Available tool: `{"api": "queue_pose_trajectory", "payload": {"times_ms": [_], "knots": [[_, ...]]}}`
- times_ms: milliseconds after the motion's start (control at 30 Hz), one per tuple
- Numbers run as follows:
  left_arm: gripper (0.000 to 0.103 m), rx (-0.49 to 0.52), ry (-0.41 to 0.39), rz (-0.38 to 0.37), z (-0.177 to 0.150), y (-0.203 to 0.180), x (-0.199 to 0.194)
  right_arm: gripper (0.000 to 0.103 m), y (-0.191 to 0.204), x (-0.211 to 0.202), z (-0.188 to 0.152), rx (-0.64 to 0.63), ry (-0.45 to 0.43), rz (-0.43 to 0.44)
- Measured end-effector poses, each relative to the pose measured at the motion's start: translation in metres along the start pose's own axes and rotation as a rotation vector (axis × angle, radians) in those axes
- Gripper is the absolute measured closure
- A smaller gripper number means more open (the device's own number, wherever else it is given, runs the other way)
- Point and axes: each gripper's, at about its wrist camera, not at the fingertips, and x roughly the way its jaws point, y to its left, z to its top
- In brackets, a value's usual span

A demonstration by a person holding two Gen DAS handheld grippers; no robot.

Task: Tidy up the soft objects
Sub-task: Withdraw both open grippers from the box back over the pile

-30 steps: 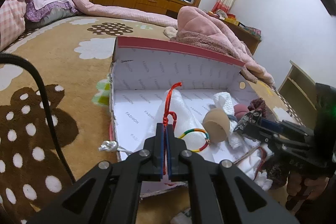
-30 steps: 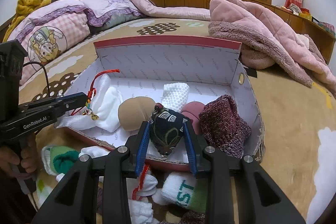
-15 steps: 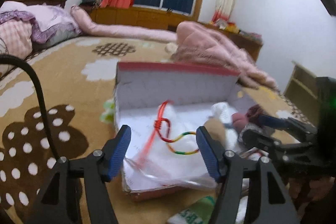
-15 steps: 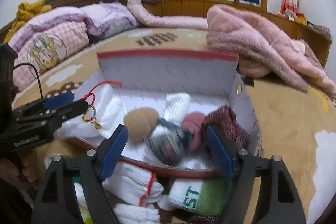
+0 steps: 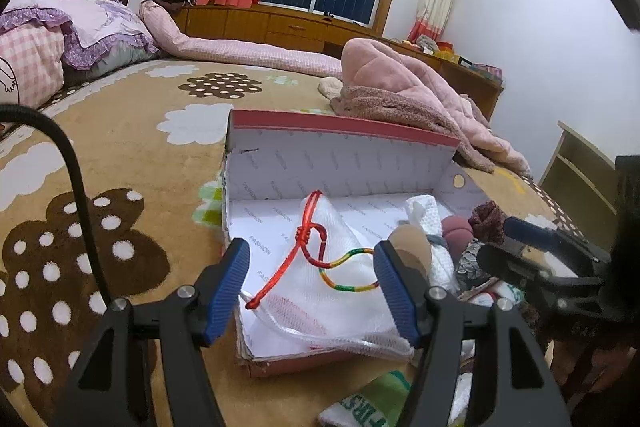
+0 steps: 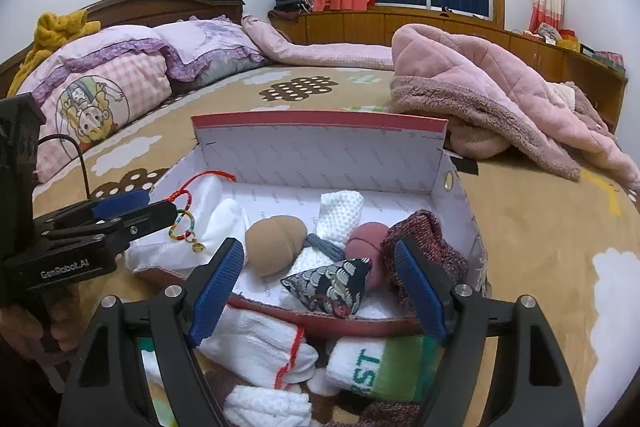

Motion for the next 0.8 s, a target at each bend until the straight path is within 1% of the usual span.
{"api": "queue_pose_trajectory", "payload": {"times_ms": [167, 267, 400, 467, 567, 667, 800], "knots": [[0.035, 0.001, 0.022, 0.001, -0.001, -0.001, -0.004, 0.023, 0.004, -0.002, -0.001, -0.006, 0.016, -0.008], [0.035, 0.002, 0.031, -0.042, -0.003, -0.004, -0.011, 0.024, 0.006, -0.011, -0.001, -0.01, -0.001, 0.01], [0.035, 0.009, 0.009, -0.093, -0.004, -0.009, -0.028, 0.023, 0.01, -0.026, -0.002, -0.028, -0.026, 0.017], [0.035, 0.013, -0.004, -0.101, -0.003, -0.013, -0.036, 0.023, 0.009, -0.032, -0.002, -0.022, -0.036, 0.008], [0.035, 0.023, -0.014, -0.117, -0.004, -0.017, -0.047, 0.023, 0.005, -0.038, -0.002, -0.007, -0.023, -0.024], [0.035, 0.062, -0.018, -0.118, -0.008, -0.023, -0.056, 0.023, 0.0, -0.044, -0.006, 0.013, -0.003, -0.021], [0.035, 0.143, -0.023, -0.123, -0.016, -0.033, -0.067, 0.023, -0.001, -0.05, -0.013, -0.012, 0.019, -0.025]]}}
